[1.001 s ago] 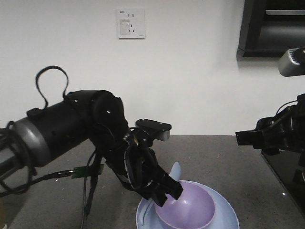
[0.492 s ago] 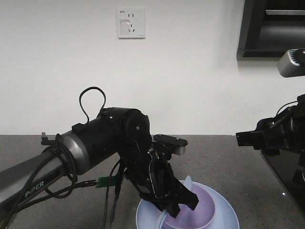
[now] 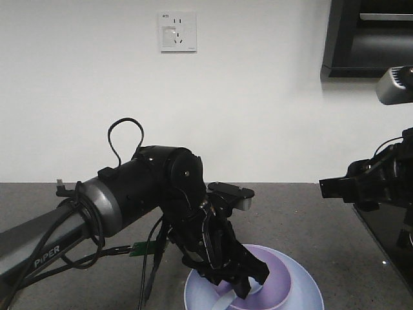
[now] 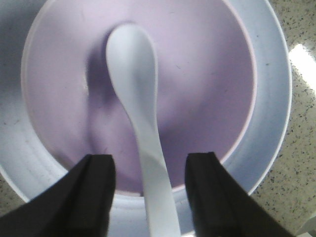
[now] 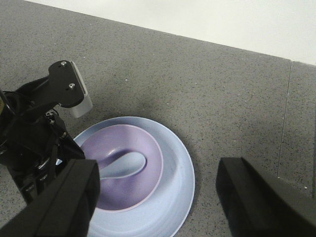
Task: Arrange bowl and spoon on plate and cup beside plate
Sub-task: 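Release the spoon and raise the left gripper out of the bowl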
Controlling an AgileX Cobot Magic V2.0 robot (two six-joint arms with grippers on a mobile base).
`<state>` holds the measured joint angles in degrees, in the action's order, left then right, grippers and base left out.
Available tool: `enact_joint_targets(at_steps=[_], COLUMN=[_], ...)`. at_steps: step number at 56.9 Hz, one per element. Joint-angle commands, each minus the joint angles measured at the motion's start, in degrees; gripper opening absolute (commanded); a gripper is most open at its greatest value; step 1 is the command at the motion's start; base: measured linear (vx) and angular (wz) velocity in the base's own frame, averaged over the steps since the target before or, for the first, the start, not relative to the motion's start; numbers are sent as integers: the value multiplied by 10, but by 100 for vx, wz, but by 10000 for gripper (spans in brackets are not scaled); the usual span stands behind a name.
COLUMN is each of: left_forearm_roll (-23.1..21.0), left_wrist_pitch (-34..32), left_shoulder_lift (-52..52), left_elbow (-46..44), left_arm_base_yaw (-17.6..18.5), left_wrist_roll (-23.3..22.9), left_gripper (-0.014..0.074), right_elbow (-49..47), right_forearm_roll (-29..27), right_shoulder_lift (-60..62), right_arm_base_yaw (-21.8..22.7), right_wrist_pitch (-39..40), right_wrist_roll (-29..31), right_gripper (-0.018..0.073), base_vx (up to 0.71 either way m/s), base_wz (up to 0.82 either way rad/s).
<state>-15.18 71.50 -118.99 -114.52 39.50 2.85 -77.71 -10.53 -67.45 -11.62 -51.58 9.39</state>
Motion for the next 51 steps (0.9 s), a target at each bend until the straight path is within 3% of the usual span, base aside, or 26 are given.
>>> enact_joint_targets(at_steps=[1, 10, 15, 25, 28, 45, 51], left_forearm_roll=[-13, 15, 63, 241, 276, 277, 277], left_wrist_pitch=[3, 3, 3, 3, 3, 3, 3], left_shoulder_lift=[55, 113, 155, 237, 258, 338, 347], left_elbow=[-20, -20, -20, -13, -3, 155, 206], left_arm_base_yaw=[3, 2, 2, -2, -14, -175, -217], left_wrist_roll=[-6, -6, -7, -35, -39, -45, -33], left_gripper=[500, 501, 501, 500, 499, 499, 499], right_elbow=[-19, -19, -19, -19, -19, -19, -19], right_forearm_roll=[0, 0, 0, 0, 0, 0, 0], right_shoulder_lift=[14, 14, 14, 14, 14, 14, 14], right_arm_base_yaw=[1, 1, 1, 1, 1, 1, 1], right_wrist_pitch=[39, 40, 40, 39, 39, 40, 41], right_wrist_roll=[1, 1, 1, 1, 1, 1, 1], right_gripper=[550, 550, 550, 550, 550, 550, 550], base_vx=[0, 0, 0, 0, 0, 0, 0], base_wz=[0, 0, 0, 0, 0, 0, 0])
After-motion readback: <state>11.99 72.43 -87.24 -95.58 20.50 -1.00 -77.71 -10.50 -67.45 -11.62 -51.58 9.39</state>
